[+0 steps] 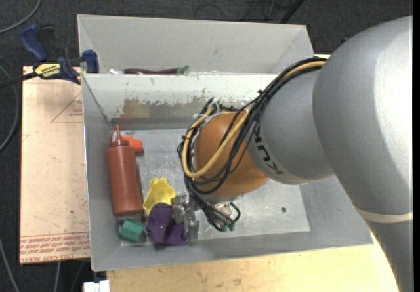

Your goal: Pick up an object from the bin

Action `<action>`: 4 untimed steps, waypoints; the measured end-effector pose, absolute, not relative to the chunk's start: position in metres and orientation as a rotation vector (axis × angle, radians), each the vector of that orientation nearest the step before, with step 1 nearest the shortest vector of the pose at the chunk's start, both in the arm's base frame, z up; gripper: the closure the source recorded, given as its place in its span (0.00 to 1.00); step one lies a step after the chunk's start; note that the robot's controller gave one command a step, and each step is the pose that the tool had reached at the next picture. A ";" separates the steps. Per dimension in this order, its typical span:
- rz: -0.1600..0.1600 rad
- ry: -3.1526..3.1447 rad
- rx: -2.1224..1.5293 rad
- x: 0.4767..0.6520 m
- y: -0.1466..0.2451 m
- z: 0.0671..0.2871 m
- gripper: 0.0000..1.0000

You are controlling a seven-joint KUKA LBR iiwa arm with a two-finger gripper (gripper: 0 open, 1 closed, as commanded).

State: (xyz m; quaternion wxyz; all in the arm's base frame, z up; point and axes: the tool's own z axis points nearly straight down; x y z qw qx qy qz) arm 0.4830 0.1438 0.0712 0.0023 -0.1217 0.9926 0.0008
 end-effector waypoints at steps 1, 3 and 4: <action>0.003 3.114 -0.382 0.483 0.144 0.071 1.00; 0.005 3.102 -0.461 0.485 0.147 0.150 1.00; 0.004 3.105 -0.473 0.486 0.143 0.200 1.00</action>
Offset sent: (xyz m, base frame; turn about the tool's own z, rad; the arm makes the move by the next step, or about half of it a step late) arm 0.0015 0.0024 0.0787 -0.0536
